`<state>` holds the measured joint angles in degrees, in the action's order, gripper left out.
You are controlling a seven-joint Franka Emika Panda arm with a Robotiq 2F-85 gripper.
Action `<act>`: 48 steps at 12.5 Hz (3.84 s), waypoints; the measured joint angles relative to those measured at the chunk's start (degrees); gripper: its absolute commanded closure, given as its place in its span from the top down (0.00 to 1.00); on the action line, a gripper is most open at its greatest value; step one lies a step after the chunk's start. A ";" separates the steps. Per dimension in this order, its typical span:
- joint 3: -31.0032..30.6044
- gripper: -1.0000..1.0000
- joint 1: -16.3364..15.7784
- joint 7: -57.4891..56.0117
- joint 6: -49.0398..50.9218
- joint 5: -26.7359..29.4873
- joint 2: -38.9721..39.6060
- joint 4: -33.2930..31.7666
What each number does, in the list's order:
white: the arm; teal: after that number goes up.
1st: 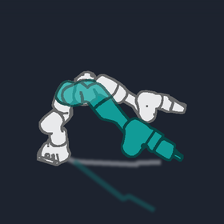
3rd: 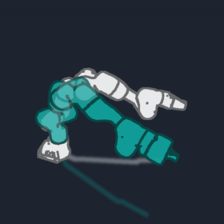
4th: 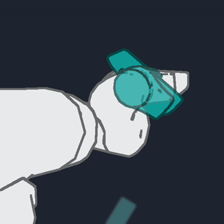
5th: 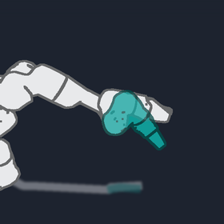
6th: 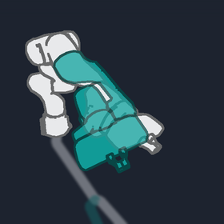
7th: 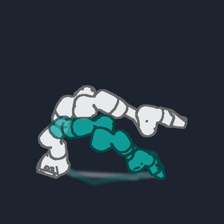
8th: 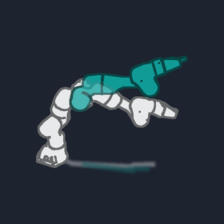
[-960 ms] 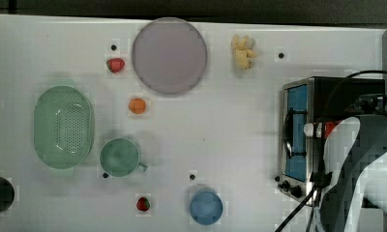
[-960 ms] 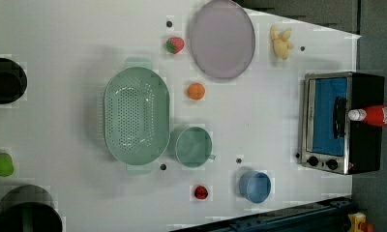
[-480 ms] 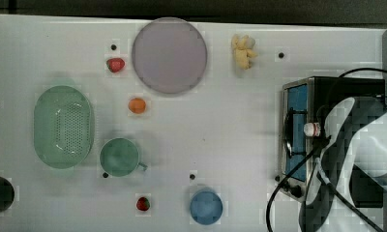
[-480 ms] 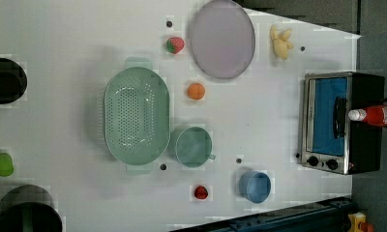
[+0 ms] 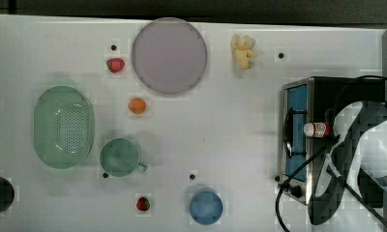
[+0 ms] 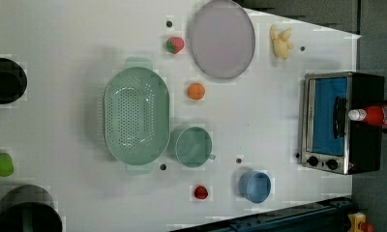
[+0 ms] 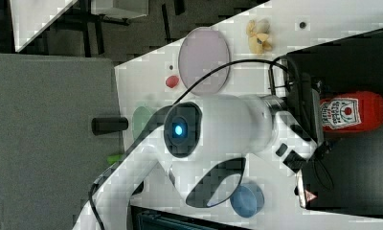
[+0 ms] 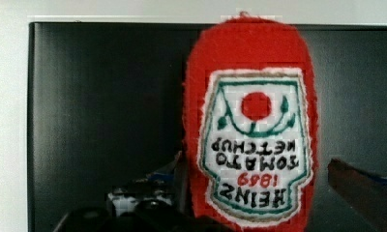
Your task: Pick Ketchup from oven and place it on table.
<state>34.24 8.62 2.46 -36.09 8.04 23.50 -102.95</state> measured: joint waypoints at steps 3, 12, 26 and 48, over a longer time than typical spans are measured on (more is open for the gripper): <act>-0.11 0.83 0.25 0.03 -1.18 1.78 0.64 1.06; 0.00 0.64 -0.18 0.01 6.38 2.37 0.48 4.64; -15.93 0.64 -19.23 -0.39 23.81 0.71 -15.58 10.07; -19.54 0.99 -23.21 0.01 -9.15 -5.12 2.06 -23.72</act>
<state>14.70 -14.59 2.47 -45.24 2.91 25.56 -126.68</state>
